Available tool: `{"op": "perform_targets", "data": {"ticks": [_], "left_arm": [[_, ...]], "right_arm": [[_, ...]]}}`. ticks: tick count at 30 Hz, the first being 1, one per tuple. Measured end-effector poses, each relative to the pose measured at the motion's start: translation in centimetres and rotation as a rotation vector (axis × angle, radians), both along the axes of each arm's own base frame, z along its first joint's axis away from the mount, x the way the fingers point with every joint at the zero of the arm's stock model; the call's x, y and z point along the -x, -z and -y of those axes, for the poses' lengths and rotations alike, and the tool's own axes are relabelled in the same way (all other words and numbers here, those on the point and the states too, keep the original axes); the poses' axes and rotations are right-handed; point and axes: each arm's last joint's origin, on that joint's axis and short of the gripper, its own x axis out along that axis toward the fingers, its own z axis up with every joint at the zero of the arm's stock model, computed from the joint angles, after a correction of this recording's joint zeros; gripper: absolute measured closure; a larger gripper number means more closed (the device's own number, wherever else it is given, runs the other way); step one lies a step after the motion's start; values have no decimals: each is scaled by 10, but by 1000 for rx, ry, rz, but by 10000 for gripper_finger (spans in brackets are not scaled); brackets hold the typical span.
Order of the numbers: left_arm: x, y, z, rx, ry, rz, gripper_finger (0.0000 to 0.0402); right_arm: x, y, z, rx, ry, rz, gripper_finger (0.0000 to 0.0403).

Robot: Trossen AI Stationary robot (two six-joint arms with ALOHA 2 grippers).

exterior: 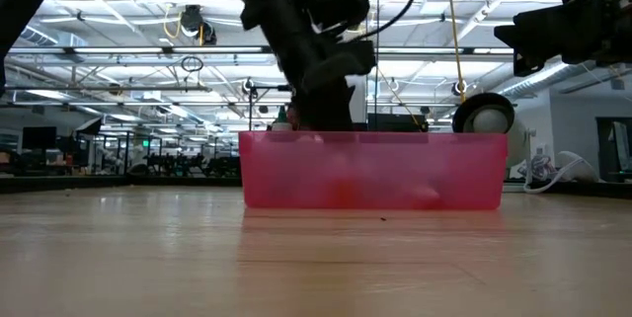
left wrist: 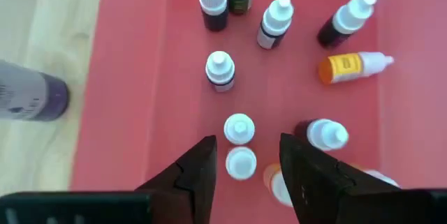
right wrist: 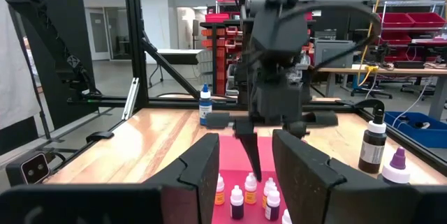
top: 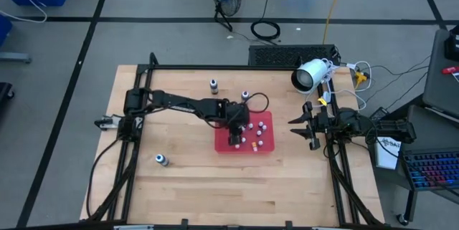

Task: Pick & Place food coloring
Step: Put the big purple food coloring bottle into the red bin

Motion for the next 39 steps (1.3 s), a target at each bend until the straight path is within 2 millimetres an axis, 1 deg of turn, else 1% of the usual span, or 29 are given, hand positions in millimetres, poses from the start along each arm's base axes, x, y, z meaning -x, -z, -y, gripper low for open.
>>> {"op": "perform_targets", "data": {"ticks": [2,4,7,9,12,16,19,21,23,26,27,29,30,36,39], "left_arm": [[-2,-12,0,-8,11,-20,242],[-5,-26,-2,-51,4,-27,242],[-8,-51,-10,-195,-67,-35,241],[-8,-70,-19,-252,-119,-40,241],[-5,-94,-41,-199,-175,-23,237],[2,-111,-73,-89,-289,0,212],[7,-117,-91,-35,-309,14,184],[9,-120,-97,-23,-303,8,167],[9,-128,-101,-25,-302,38,155],[6,-137,-103,-36,-306,105,148],[5,-136,-105,-43,-305,114,148],[-2,-128,-108,-57,-299,120,152],[-5,-121,-110,-59,-300,101,154],[-25,-60,-118,-108,-249,-73,162],[-28,-42,-119,-116,-222,-134,162]], "right_arm": [[0,0,0,0,-1,0,277],[0,0,0,0,0,0,277],[0,0,0,0,0,0,277],[0,0,0,0,0,0,277],[0,0,0,0,-1,0,277],[0,0,0,0,-1,0,277],[0,0,0,0,0,0,277],[0,0,0,0,0,0,277],[0,0,0,0,0,0,277],[0,0,0,0,0,0,277],[0,0,0,0,-1,0,277],[0,0,0,0,-1,0,277],[0,0,0,0,0,0,277],[0,0,0,0,-1,0,277],[0,0,0,0,0,0,277]]}}
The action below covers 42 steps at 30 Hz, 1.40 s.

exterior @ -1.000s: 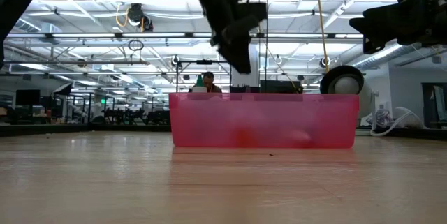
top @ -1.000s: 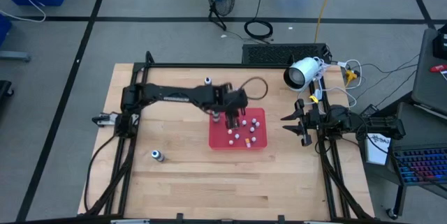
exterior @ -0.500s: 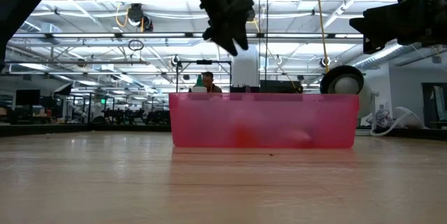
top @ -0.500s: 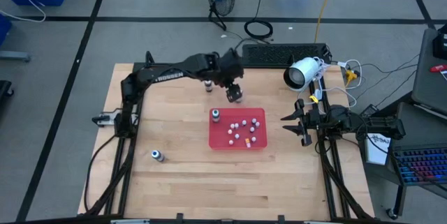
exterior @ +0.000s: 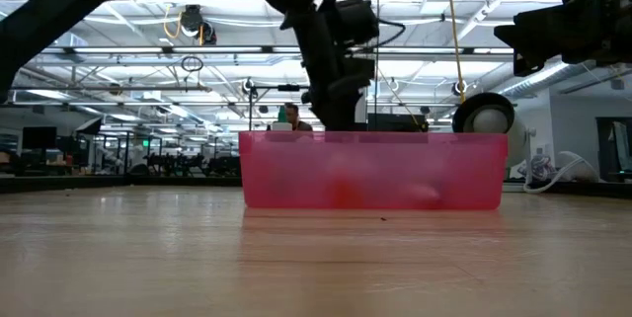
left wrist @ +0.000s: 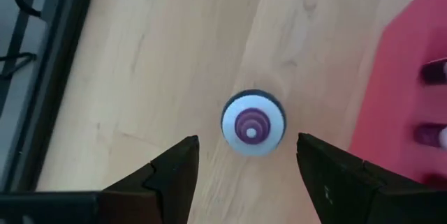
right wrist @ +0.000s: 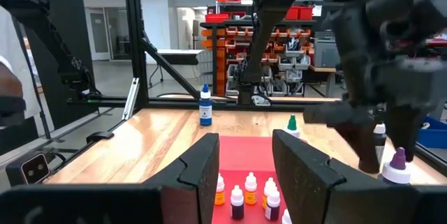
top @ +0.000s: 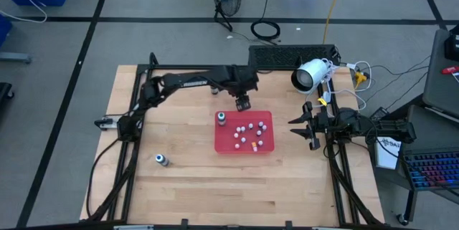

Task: Pick & Place food coloring
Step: Put the big purple food coloring bottle into the red bin

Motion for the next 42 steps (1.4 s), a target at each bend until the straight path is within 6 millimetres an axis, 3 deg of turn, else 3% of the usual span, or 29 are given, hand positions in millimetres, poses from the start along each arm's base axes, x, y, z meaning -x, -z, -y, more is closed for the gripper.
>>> {"op": "perform_targets", "data": {"ticks": [4,17,31,42], "left_arm": [[-2,10,-1,1,-7,-23,162],[-6,13,-4,-21,-47,5,163],[-18,50,-6,-46,66,-52,163],[-19,53,-7,-104,81,-84,162]], "right_arm": [[0,0,0,0,0,0,277],[0,0,0,0,0,-1,277],[0,0,0,0,0,-4,277],[0,0,0,0,0,-6,277]]}}
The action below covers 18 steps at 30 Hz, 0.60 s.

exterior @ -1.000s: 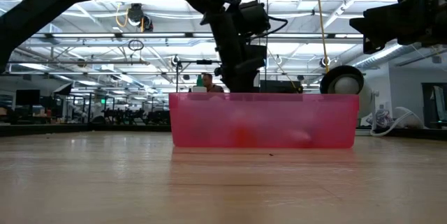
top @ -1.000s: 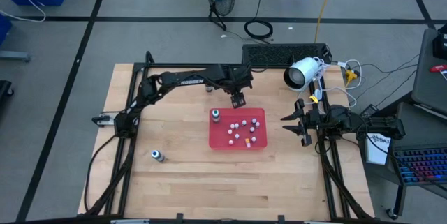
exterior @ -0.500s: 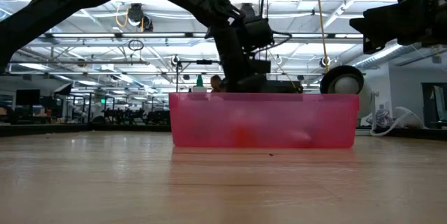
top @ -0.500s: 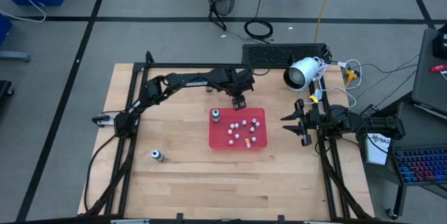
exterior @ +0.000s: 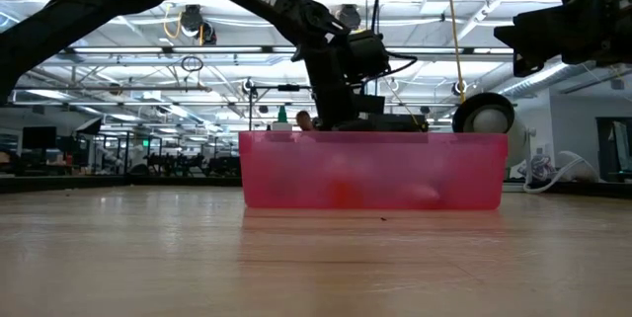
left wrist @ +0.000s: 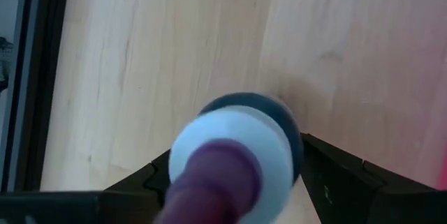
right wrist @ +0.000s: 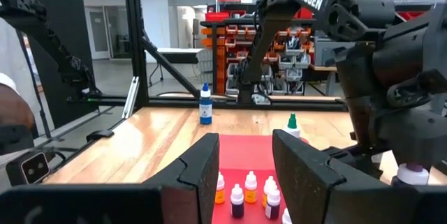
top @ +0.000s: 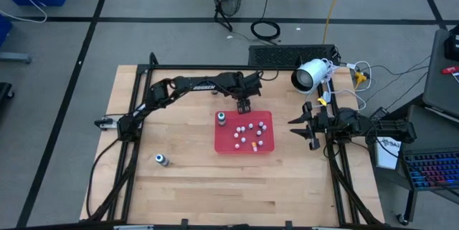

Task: Pick & Place food coloring
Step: Put the big purple food coloring bottle into the red bin

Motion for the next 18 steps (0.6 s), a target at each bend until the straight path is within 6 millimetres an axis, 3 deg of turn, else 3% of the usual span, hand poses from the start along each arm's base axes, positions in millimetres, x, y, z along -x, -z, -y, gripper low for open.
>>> {"op": "perform_targets", "data": {"ticks": [12,18], "left_arm": [[3,-2,0,14,0,-17,163],[7,-15,-3,12,-8,3,163]], "right_arm": [[0,0,0,0,0,-1,277],[0,0,0,0,0,-1,277]]}}
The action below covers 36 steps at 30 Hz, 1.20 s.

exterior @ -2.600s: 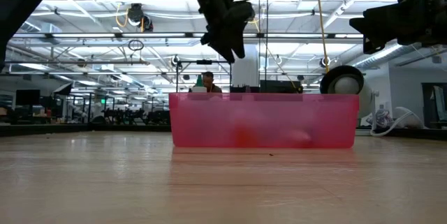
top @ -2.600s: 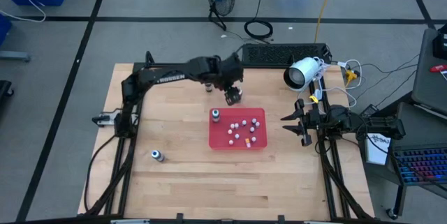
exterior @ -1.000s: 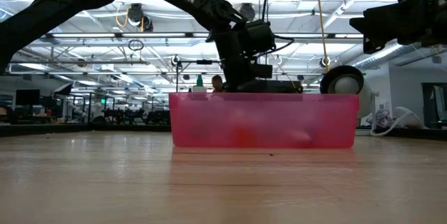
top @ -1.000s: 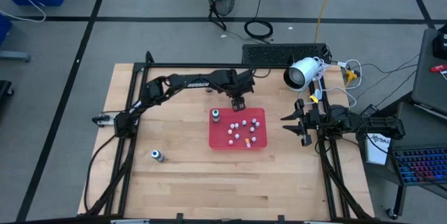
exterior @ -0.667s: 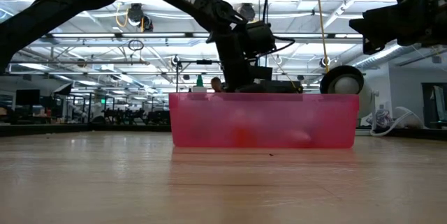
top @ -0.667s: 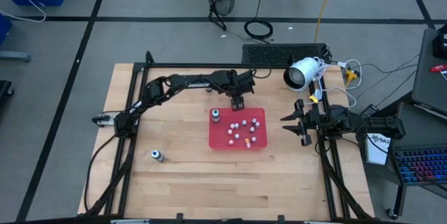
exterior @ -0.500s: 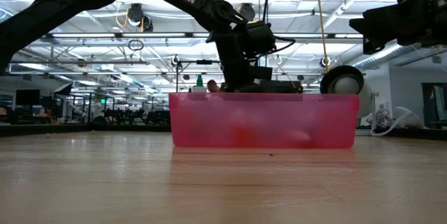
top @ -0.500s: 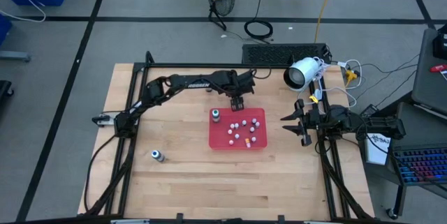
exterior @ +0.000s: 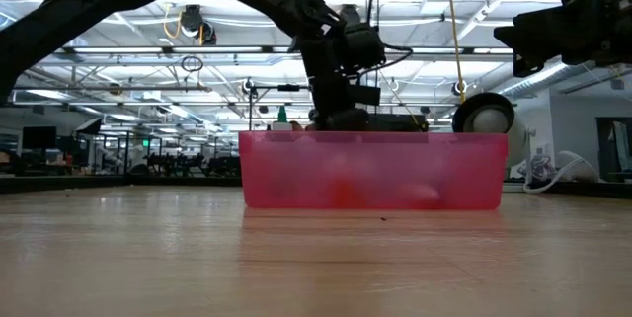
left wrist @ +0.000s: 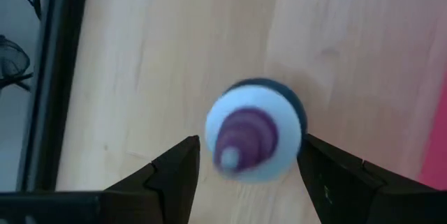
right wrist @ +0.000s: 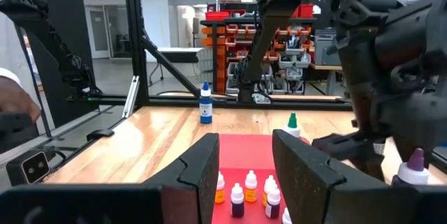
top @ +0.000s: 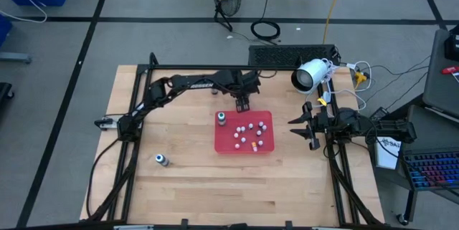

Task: Pick & Place food coloring
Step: Put the big purple food coloring bottle into the red bin

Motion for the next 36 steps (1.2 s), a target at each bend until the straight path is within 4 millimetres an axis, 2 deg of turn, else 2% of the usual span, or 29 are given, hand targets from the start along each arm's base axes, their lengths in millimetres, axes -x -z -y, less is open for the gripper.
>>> {"op": "perform_targets", "data": {"ticks": [9,36], "left_arm": [[2,-17,4,-16,84,19,163],[-6,-19,5,-5,145,106,163]], "right_arm": [[0,0,0,0,-1,0,277],[0,0,0,0,0,-1,277]]}}
